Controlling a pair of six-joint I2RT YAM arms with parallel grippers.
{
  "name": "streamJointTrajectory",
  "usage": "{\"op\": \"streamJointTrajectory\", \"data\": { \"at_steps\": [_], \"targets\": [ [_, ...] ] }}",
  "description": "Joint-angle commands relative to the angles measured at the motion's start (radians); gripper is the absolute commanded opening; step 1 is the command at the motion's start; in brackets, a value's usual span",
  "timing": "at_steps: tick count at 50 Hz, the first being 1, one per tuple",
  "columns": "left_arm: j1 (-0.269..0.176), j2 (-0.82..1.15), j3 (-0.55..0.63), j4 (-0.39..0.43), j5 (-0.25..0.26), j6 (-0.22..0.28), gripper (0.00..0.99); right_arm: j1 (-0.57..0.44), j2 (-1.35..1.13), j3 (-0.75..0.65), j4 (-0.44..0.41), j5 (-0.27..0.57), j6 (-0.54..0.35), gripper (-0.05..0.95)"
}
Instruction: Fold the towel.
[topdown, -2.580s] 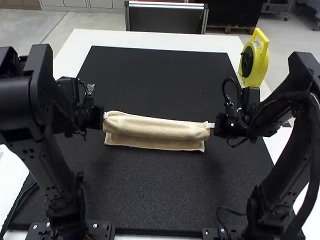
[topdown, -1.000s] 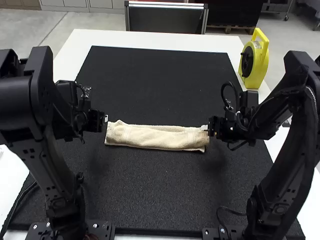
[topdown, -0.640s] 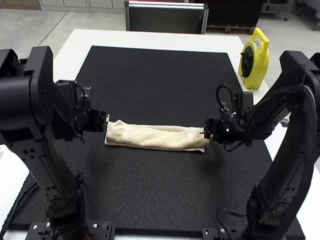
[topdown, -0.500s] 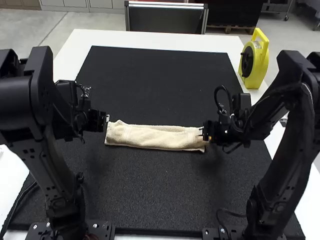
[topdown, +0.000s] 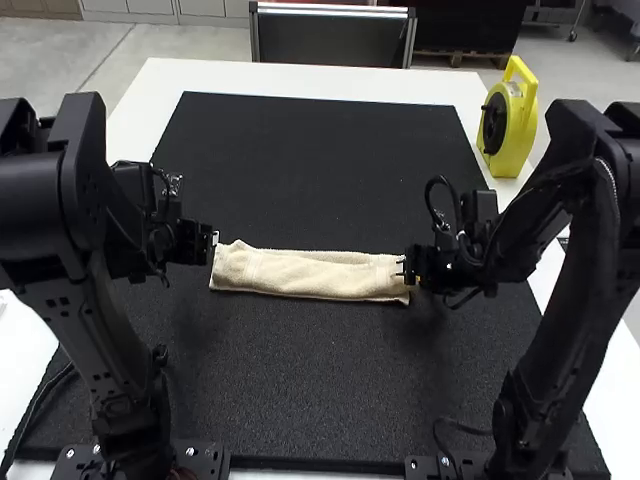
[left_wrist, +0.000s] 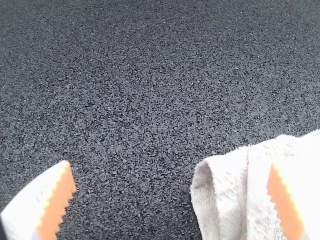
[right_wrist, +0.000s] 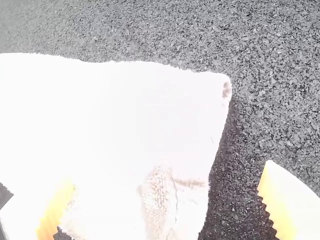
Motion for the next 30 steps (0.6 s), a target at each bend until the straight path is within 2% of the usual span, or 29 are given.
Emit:
{"op": "streamJointTrajectory", "data": {
  "at_steps": [1, 6, 27, 30],
  "targets": [
    [0.002, -0.025, 0.027, 0.005, -0.005, 0.0, 0.9, 0.067, 0.058, 0.027, 0.003, -0.027, 0.013, 0.84],
    [0.0, -0.029, 0.027, 0.004, -0.005, 0.002, 0.9, 0.085, 0.073, 0.044, 0.002, -0.027, 0.024, 0.8],
    [0.002, -0.044, 0.036, -0.006, -0.005, 0.0, 0.9, 0.136, 0.081, 0.076, 0.002, -0.039, 0.058, 0.79],
    [0.002, -0.044, 0.038, -0.006, -0.005, 0.0, 0.9, 0.131, 0.081, 0.078, 0.002, -0.04, 0.059, 0.73]
  ]
}}
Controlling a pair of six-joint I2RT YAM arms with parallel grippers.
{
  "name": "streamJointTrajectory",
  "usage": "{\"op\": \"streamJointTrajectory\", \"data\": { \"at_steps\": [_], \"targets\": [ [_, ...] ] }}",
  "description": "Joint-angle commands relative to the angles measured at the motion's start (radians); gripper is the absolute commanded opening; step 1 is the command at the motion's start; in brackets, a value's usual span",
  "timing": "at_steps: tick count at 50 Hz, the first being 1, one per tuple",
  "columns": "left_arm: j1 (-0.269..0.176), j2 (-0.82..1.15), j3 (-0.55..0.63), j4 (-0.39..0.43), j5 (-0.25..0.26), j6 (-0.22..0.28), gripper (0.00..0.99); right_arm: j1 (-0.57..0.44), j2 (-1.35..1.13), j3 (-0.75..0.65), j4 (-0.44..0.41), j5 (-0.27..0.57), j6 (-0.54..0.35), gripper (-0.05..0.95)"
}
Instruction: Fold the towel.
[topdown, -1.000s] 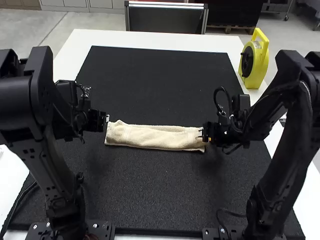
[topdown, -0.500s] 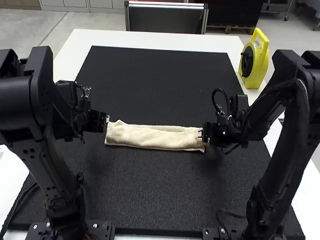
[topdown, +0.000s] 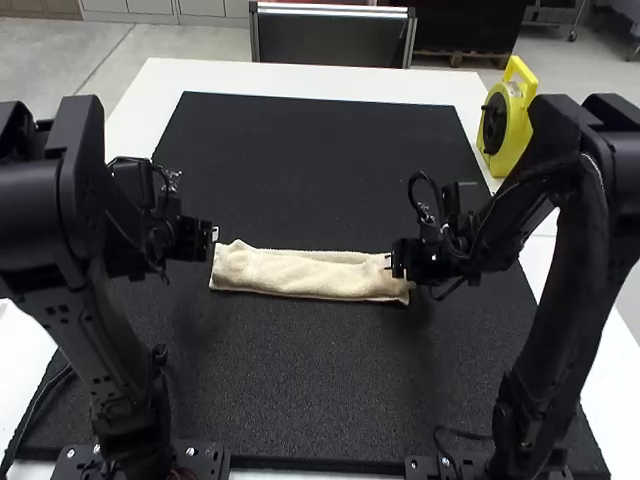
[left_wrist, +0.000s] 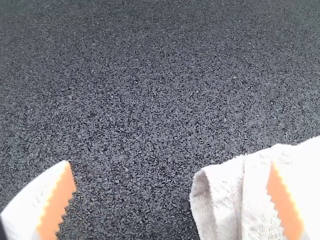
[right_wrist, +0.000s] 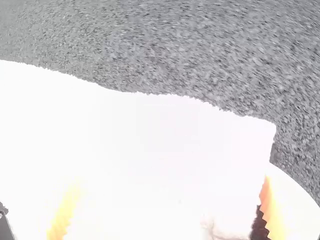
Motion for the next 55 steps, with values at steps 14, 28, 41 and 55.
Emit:
{"op": "streamJointTrajectory", "data": {
  "at_steps": [14, 28, 41, 55],
  "targets": [
    [0.002, -0.016, 0.033, 0.0, -0.005, 0.0, 0.9, 0.016, 0.029, 0.005, -0.007, -0.088, 0.04, 0.33],
    [0.002, -0.016, 0.033, -0.003, -0.002, 0.002, 0.9, 0.007, 0.029, 0.007, -0.004, -0.088, 0.052, 0.24],
    [0.003, -0.016, 0.033, -0.008, 0.005, 0.002, 0.9, 0.005, 0.029, 0.01, -0.001, -0.088, 0.048, -0.01],
    [0.005, -0.016, 0.033, -0.014, 0.005, 0.003, 0.9, 0.005, 0.004, 0.016, -0.001, -0.088, 0.049, -0.02]
  ]
}}
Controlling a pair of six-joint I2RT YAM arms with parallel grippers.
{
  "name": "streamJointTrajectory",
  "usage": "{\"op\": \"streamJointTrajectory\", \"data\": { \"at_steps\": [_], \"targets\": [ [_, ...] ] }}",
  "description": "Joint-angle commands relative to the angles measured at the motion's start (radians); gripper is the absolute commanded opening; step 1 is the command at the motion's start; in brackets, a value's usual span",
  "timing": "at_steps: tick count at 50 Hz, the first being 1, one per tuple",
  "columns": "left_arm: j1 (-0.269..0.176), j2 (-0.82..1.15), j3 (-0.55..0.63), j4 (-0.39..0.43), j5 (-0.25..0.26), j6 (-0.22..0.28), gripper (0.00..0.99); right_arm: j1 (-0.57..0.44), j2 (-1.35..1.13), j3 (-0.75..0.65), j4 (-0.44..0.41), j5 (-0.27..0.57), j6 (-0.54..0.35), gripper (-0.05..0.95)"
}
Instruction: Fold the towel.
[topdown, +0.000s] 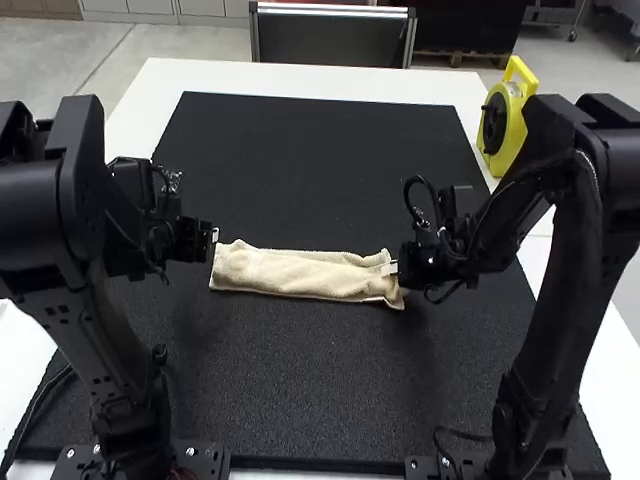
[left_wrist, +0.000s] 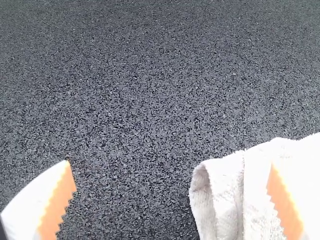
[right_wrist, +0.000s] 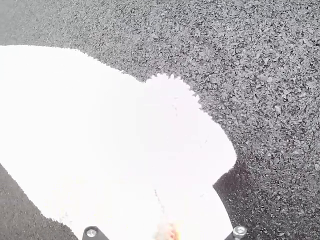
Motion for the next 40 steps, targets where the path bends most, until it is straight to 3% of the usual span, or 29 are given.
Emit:
{"op": "streamJointTrajectory", "data": {
  "at_steps": [1, 40],
  "targets": [
    [0.005, -0.016, 0.032, 0.003, 0.004, 0.003, 0.9, -0.007, -0.021, 0.018, 0.003, -0.01, 0.006, -0.02],
    [0.0, -0.016, 0.033, 0.002, 0.004, 0.0, 0.9, 0.008, -0.151, 0.087, -0.074, -0.025, 0.071, -0.02]
  ]
}}
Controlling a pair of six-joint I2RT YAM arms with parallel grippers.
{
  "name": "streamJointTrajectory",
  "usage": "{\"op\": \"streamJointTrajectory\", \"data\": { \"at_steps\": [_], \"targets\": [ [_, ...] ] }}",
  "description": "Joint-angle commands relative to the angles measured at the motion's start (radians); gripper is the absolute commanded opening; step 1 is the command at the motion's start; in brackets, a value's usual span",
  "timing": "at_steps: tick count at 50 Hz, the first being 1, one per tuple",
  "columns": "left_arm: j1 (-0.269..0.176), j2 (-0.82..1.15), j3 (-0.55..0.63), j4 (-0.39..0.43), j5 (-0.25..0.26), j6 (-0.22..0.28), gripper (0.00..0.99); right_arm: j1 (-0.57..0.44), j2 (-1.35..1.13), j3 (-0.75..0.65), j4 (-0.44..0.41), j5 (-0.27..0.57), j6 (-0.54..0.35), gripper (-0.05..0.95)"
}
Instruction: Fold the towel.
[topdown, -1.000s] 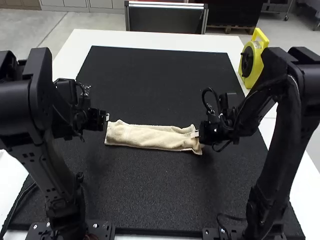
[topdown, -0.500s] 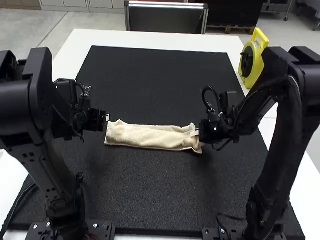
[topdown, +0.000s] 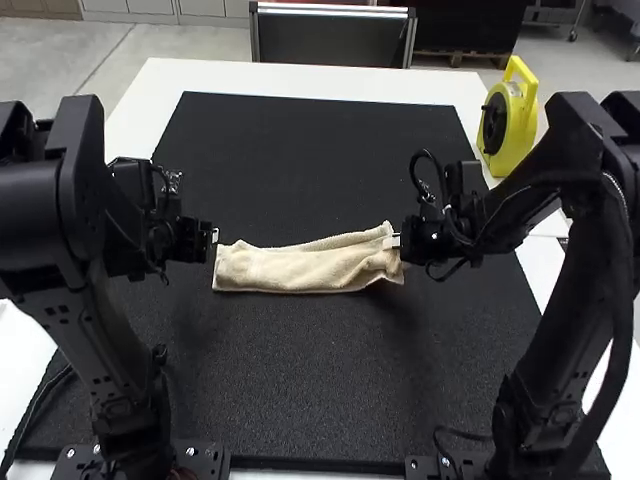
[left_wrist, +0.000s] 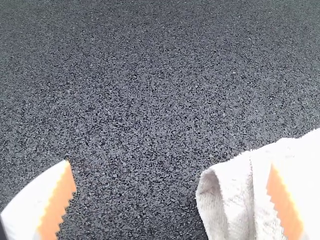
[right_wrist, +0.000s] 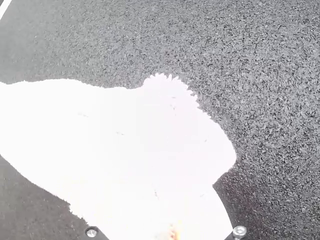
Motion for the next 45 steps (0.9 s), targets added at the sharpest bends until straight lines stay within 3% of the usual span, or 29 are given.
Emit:
{"op": "streamJointTrajectory", "data": {
  "at_steps": [1, 45],
  "targets": [
    [0.0, -0.016, 0.033, 0.004, 0.004, -0.001, 0.9, 0.02, -0.037, 0.036, -0.008, -0.02, 0.022, -0.02],
    [0.002, -0.016, 0.027, 0.003, 0.004, -0.006, 0.9, 0.269, -0.006, 0.146, 0.004, -0.046, 0.118, -0.02]
  ]
}}
